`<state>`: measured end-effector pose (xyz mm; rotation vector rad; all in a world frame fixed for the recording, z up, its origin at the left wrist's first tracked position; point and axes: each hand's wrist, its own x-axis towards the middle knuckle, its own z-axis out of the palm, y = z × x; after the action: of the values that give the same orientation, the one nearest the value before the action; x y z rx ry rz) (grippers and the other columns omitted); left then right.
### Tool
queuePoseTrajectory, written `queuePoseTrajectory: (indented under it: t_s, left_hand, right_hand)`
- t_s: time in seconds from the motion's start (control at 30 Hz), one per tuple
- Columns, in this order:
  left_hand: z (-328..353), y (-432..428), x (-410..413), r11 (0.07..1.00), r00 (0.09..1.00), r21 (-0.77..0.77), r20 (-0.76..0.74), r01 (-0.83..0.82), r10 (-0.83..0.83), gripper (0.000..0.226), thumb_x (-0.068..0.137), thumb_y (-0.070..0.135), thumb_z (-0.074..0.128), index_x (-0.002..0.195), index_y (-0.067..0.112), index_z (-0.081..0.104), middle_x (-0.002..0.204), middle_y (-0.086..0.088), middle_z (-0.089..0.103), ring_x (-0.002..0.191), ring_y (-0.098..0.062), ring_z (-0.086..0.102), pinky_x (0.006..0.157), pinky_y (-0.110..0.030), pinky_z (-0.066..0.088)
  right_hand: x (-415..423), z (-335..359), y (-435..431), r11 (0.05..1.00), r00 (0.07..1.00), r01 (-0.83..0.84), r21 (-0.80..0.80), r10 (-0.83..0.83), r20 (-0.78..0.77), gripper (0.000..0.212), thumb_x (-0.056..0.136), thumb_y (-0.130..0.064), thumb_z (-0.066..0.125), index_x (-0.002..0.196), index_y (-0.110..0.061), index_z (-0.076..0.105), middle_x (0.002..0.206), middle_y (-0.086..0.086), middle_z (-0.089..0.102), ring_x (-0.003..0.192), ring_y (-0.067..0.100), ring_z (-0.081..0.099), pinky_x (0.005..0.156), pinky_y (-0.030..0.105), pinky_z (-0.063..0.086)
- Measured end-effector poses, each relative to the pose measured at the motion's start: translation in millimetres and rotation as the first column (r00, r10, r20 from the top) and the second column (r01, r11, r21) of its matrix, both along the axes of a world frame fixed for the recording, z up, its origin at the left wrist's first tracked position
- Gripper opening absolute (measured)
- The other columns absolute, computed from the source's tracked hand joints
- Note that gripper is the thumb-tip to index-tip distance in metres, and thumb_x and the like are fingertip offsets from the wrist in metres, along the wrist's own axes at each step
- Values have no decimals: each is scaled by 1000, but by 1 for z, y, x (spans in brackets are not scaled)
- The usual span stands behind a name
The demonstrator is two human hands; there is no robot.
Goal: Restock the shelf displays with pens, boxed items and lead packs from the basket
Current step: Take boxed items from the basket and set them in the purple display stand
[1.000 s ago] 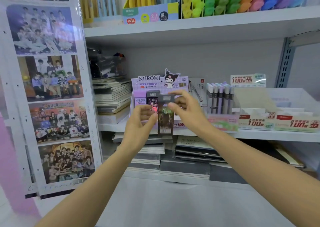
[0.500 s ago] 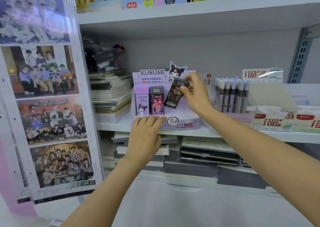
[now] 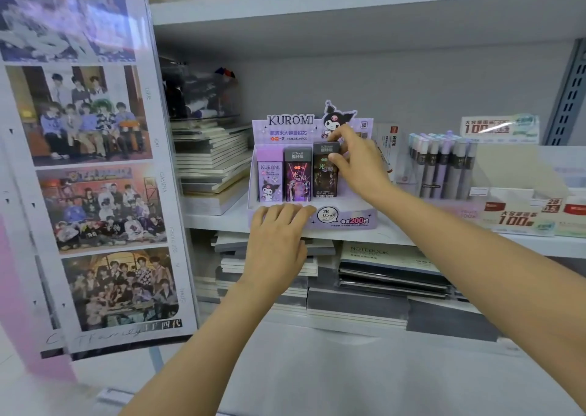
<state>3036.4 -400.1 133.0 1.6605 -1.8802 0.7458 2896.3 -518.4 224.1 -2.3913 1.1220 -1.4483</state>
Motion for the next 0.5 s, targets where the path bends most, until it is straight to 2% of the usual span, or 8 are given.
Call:
queuePoseTrajectory:
  t_s: [0.07, 0.13, 0.23, 0.33, 0.4, 0.43, 0.5]
  left_hand:
    - [0, 0, -1, 1000, 1000, -2, -5, -1, 1, 54, 79, 12, 62, 131, 21, 54, 122, 2, 59, 110, -23, 52, 102, -37, 31]
    - [-1, 0, -1, 1000, 1000, 1, -5, -7, 7, 54, 79, 12, 62, 132, 21, 54, 122, 2, 58, 111, -24, 52, 102, -36, 30]
    - [1, 0, -2, 999, 1000, 33, -7, -3, 3, 55, 82, 15, 60, 136, 22, 49, 126, 3, 56, 116, -22, 49, 106, -34, 26]
    - [2, 2, 0, 997, 998, 55, -49, 46, -43, 59, 88, 19, 57, 144, 22, 40, 142, 2, 47, 133, -20, 38, 116, -36, 17]
    - [-3, 10, -4, 995, 985, -7, -143, 96, -96, 59, 86, 13, 61, 143, 15, 43, 148, -3, 44, 140, -24, 33, 118, -42, 17]
    - [-11, 14, -6, 989, 977, -94, -173, 112, -127, 55, 84, 8, 63, 136, 11, 49, 141, -7, 50, 135, -26, 39, 115, -43, 24]
    - [-37, 23, -12, 960, 961, -259, -220, 110, -169, 40, 78, 1, 64, 117, 8, 60, 115, -8, 61, 110, -26, 52, 97, -36, 37]
  right_hand:
    - [1, -7, -1, 1000, 999, 13, 0, -13, -33, 23, 95, -5, 57, 114, -15, 51, 83, 3, 62, 77, 16, 62, 71, 35, 52]
    - [3, -13, 0, 999, 995, 45, -9, -46, -87, 26, 95, -5, 57, 119, -15, 51, 100, 8, 61, 87, 24, 61, 78, 41, 53]
    - [0, -13, 2, 986, 973, 154, -62, -162, -163, 41, 93, -12, 62, 132, -19, 51, 119, 7, 46, 103, 25, 53, 77, 31, 44]
    - [-8, -14, 15, 987, 981, 126, -101, -139, -134, 51, 93, -17, 61, 142, -19, 45, 132, 8, 41, 119, 21, 44, 91, 28, 40]
    - [-13, -23, 34, 983, 999, 25, -183, -32, -34, 42, 95, -15, 58, 136, -16, 51, 127, 4, 48, 111, 14, 49, 93, 26, 41]
    - [-16, -30, 45, 976, 999, -37, -217, 37, -4, 34, 95, -14, 57, 129, -16, 56, 120, 1, 53, 100, 10, 53, 88, 25, 45]
    - [-22, -58, 67, 963, 988, -152, -221, 152, -19, 17, 95, -13, 55, 110, -16, 62, 101, -5, 62, 77, 4, 55, 72, 26, 50]
